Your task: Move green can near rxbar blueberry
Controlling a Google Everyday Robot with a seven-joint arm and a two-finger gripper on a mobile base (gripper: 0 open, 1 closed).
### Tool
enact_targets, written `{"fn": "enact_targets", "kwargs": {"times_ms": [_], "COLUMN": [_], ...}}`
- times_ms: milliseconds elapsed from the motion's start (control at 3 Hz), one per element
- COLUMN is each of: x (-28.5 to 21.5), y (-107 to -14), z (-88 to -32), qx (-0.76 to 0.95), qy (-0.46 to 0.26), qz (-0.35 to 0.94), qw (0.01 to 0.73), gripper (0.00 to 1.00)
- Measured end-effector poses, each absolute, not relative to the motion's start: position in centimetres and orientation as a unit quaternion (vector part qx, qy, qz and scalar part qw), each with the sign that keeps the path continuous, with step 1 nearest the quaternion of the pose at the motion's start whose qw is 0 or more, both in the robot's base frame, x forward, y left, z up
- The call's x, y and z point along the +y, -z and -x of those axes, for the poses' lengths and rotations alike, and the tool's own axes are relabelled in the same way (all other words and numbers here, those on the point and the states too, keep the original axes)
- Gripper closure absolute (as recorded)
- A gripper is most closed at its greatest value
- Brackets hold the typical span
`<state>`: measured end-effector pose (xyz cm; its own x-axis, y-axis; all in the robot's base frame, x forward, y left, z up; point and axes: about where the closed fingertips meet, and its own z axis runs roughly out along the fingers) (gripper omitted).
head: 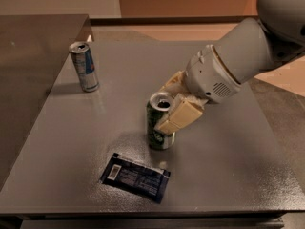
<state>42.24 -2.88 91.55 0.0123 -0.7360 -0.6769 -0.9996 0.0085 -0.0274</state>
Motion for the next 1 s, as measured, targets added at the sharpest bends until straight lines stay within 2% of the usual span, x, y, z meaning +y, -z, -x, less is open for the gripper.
{"fn": "enact_targets", "kwargs": {"times_ms": [333, 1000], "x": [-2.4, -1.8], "y": [-90.8, -89.8], "z": [-42.0, -41.7], "qx": [0.658, 0.654], "qy": [-0.246, -0.253], "qz": [0.659, 0.657], "qw": [0.268, 0.276], "gripper": [0.82, 0.35]}}
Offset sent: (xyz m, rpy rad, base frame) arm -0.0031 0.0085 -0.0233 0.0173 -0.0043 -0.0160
